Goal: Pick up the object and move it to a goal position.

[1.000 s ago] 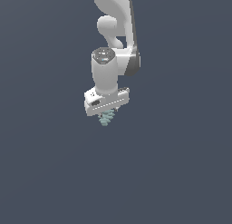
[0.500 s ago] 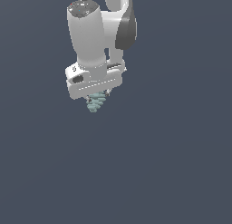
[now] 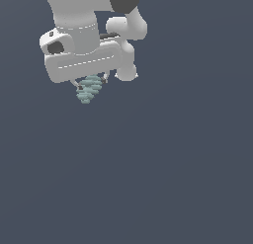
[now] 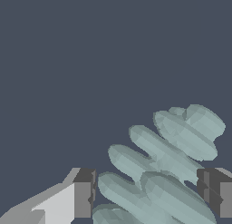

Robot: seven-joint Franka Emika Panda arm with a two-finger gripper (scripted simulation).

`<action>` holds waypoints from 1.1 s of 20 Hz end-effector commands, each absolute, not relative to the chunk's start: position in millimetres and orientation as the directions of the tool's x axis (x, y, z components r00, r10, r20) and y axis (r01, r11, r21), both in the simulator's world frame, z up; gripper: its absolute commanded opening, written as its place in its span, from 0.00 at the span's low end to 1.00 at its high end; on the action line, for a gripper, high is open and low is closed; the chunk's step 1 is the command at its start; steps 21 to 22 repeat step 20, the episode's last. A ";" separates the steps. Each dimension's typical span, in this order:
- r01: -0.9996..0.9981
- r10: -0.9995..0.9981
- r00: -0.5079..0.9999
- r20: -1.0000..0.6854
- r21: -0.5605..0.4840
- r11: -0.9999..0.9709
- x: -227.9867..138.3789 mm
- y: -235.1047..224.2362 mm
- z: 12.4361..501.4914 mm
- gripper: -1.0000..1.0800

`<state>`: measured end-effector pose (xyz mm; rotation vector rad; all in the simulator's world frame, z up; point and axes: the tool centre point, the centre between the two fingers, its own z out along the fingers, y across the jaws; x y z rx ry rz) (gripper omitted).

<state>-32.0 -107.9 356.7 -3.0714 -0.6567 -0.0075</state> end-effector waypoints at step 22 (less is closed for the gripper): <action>0.407 0.407 0.913 0.000 0.000 -0.913 -24.4 -137.2 438.1 0.00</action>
